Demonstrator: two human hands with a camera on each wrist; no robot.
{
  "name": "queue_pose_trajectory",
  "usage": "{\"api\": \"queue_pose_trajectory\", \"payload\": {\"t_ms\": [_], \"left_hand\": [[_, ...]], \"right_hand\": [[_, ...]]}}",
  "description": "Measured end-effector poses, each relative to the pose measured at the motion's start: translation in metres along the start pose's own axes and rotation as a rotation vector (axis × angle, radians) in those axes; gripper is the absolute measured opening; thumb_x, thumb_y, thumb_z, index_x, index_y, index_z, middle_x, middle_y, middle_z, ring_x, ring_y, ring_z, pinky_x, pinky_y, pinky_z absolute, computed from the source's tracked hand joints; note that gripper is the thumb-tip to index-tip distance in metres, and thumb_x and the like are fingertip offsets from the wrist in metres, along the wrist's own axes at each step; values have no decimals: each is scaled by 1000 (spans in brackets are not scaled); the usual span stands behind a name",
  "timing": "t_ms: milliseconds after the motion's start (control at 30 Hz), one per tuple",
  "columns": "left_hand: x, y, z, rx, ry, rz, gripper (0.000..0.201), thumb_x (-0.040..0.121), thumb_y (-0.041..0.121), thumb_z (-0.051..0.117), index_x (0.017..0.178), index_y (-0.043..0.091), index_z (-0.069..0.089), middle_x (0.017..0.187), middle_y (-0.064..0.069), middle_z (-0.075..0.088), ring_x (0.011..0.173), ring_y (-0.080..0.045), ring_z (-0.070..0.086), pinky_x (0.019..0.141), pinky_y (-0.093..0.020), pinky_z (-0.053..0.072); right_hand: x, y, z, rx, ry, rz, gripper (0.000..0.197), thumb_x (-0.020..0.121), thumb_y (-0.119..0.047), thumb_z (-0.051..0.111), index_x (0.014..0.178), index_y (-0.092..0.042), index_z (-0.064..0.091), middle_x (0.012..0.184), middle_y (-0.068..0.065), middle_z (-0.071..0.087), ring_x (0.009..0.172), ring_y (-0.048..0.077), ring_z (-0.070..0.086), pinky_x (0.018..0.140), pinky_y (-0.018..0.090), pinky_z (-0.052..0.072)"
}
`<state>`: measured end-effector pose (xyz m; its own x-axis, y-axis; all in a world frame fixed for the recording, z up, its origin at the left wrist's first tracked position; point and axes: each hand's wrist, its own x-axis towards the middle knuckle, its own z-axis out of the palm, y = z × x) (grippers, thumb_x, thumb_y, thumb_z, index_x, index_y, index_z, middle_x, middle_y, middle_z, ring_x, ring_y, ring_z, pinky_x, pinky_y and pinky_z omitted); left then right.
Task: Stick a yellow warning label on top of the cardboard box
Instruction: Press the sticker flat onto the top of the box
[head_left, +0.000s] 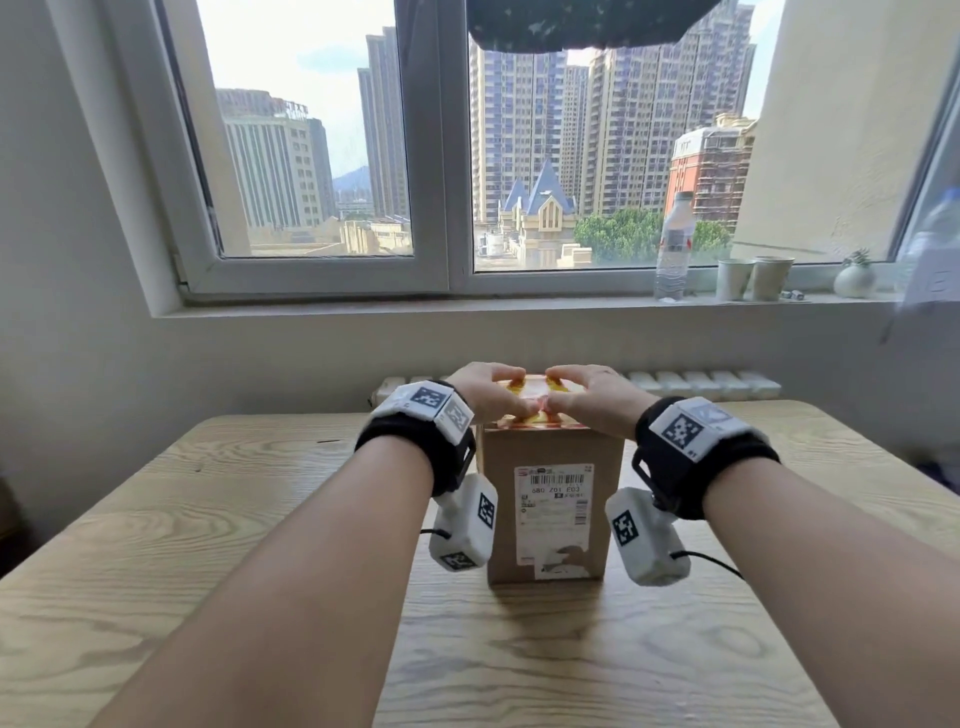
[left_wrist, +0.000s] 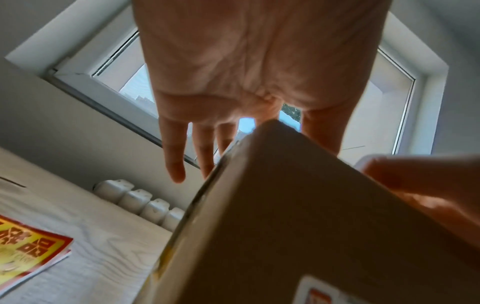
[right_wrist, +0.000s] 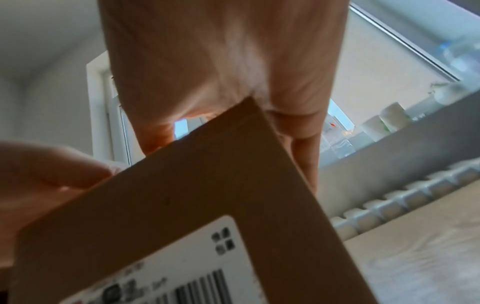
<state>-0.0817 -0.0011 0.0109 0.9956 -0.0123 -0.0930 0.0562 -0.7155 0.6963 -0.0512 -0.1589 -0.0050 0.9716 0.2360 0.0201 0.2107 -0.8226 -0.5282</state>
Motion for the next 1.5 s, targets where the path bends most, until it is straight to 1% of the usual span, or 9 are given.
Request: {"api": "queue_pose_trajectory", "payload": {"t_ms": [133,267,400,567,667,900,1200,1400,1500], "left_hand": [[5,8,7,-3,-28,-13,61,87,18,61,143,34,44,144,-6,49,127,-22,52,99,-28,44],[6,4,10,-2,-3,-51,63,84,29,62,143,39,40,148,-5,43,128,-23,50,97,-33,44],[6,-6,9,-69,39,-72,69,85,34,64,148,28,34,148,-2,43,129,-22,49,93,-33,42],[-4,-24,19,-355,45,-180,73,76,62,59,136,24,44,133,-4,57,115,-27,60,88,-51,55],[-7,-33,22,-480,73,-233,82,75,74,43,138,23,45,137,-6,53,118,-30,58,87,-53,55],[-22,-33,28,-651,93,-241,49,93,48,41,123,13,59,112,-7,61,110,-26,60,94,-41,51],[-20,-29,25,-619,84,-209,45,94,42,41,117,9,61,95,-7,63,96,-26,62,99,-46,49],[-20,-40,22,-660,50,-236,21,90,31,45,83,14,56,89,-7,57,90,-27,56,97,-41,47],[-21,-44,22,-683,45,-217,29,90,35,47,97,11,63,94,-8,61,92,-27,59,95,-40,47]], "right_hand": [[-1,-3,0,13,-15,31,62,81,-55,47,142,-45,38,157,9,27,142,29,30,113,47,30],[-4,-2,4,28,16,40,59,87,-52,44,144,-37,37,152,13,32,137,31,36,108,44,32],[-3,2,9,50,62,98,64,88,-53,40,147,-28,31,151,15,34,137,32,38,109,46,33],[-3,12,7,308,61,223,84,84,-66,36,151,-18,21,157,11,29,138,33,40,108,51,40],[-10,18,7,496,63,240,86,80,-73,26,143,-16,37,144,15,48,125,35,53,99,54,47],[-34,27,14,595,-10,265,65,94,-56,18,120,-12,57,103,11,67,100,29,61,91,48,49],[-33,20,11,589,12,270,50,96,-47,29,121,-8,49,113,18,67,106,33,64,92,51,51],[-32,19,20,576,32,242,45,97,-41,28,109,-6,54,105,18,67,100,33,66,88,51,55],[-32,19,23,595,46,230,50,97,-44,28,110,-6,56,107,17,67,104,34,65,91,51,53]]}}
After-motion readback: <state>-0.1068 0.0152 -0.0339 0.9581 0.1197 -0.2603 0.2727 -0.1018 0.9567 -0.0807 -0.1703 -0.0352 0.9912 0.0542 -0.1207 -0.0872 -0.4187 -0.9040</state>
